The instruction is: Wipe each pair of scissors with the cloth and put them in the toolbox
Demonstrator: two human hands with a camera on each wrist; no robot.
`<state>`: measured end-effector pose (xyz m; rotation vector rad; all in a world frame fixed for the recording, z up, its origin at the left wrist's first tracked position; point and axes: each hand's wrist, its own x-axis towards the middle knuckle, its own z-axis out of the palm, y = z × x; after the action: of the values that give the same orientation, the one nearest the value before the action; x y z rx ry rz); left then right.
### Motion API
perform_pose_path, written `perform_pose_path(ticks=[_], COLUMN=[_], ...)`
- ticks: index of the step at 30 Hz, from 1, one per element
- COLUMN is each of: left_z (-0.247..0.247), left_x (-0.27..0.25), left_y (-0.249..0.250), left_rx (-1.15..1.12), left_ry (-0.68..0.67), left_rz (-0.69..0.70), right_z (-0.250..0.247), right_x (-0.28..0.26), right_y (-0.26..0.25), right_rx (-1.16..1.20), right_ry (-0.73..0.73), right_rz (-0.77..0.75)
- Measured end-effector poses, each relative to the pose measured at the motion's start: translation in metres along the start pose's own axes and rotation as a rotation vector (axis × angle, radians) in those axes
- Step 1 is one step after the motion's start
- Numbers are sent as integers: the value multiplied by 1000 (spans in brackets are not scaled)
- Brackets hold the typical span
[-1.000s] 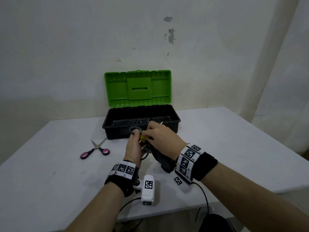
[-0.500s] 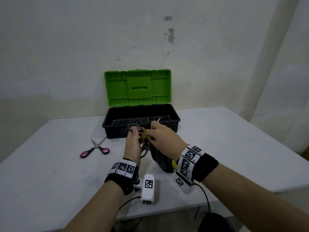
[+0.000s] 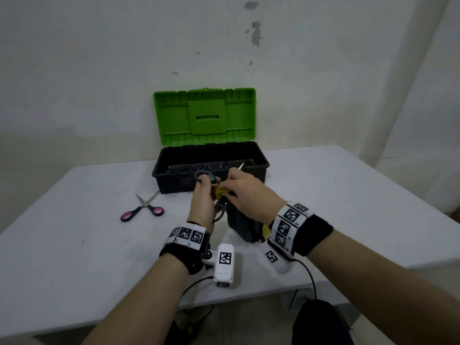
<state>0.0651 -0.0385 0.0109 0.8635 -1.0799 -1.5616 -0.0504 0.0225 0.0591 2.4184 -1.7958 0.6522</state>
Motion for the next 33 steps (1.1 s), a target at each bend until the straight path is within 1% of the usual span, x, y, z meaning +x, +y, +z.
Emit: perform_pose_path(ticks=[2,4,7,13,16,21,23,25,26,29,31,33], left_z=[-1,-4,-5,-3,-6,-8,-7,-7,-7,-9,-12,-15], left_x=[1,4,4,3,7,13,15,15,15,15,16,18], left_y=[1,2,1,0,2,14,18,20,19,17,14,12], left_rx=[-3,-18,-34,14,92,244,285,306,307,282,318,355], left_ry=[15,32,23,-7,-19,-39,-41,-42,-50,-126,-179,-195], left_rz=[-4,-3,-30,5,17,-12,-16,-5,0,16,58,90], right_z=[8,12,12,16,13,0,-1,-1,-1,0,0,-3], right_x=[-3,-6,-4,2,1,-6,-5,-4,-4,-4,-3,-4], right_y=[-4,-5,-4,10,23,44,49,51,51,54,56,57], right_rx=[-6,29,46,9,40,339,518,741,817,898,1016,1151], right_ry=[-65,-99,-54,44,137,383,439,424,406,382,378,346], right_rz=[-27,-94,-131,-6,121,277,345,408,428,488,585,666])
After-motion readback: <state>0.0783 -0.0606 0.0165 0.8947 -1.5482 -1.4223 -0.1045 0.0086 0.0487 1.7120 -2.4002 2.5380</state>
